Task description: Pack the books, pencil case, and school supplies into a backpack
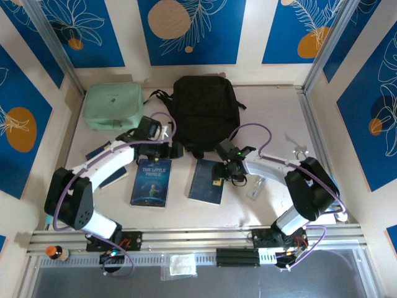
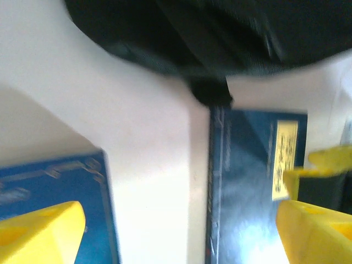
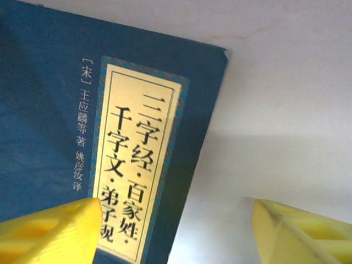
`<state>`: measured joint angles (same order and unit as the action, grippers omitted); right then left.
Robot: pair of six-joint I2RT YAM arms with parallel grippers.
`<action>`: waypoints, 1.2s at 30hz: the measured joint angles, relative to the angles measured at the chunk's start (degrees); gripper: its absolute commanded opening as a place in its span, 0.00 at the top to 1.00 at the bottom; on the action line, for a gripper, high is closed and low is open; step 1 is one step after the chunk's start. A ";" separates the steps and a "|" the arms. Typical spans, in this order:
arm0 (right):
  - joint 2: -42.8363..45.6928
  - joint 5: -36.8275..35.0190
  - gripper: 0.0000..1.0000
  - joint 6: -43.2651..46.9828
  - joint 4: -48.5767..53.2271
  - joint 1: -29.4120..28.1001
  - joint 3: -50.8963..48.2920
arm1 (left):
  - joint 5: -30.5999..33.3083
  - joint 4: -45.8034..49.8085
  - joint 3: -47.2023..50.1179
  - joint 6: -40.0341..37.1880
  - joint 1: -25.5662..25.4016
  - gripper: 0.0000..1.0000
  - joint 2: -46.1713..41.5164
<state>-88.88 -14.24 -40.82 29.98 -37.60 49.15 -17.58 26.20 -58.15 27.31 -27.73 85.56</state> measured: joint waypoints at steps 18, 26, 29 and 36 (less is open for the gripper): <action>0.52 7.08 0.75 -8.74 -3.45 2.86 -3.08 | -0.94 -11.37 6.03 10.99 -11.93 0.54 8.26; -0.04 8.02 0.80 -8.76 -3.96 3.13 -3.08 | -2.86 -15.15 6.54 13.00 -12.22 0.63 11.80; -0.24 8.79 0.80 -8.79 -4.04 3.32 -3.02 | -3.48 -16.63 7.45 13.90 -12.22 0.63 12.81; -0.70 9.79 0.81 -8.83 -5.27 3.43 -2.99 | -4.61 -20.11 8.96 16.44 -12.13 0.69 13.05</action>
<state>-89.58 -4.45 -49.65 24.71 -34.17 46.15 -22.20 6.09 -49.19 43.75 -39.86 98.61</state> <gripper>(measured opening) 0.193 0.323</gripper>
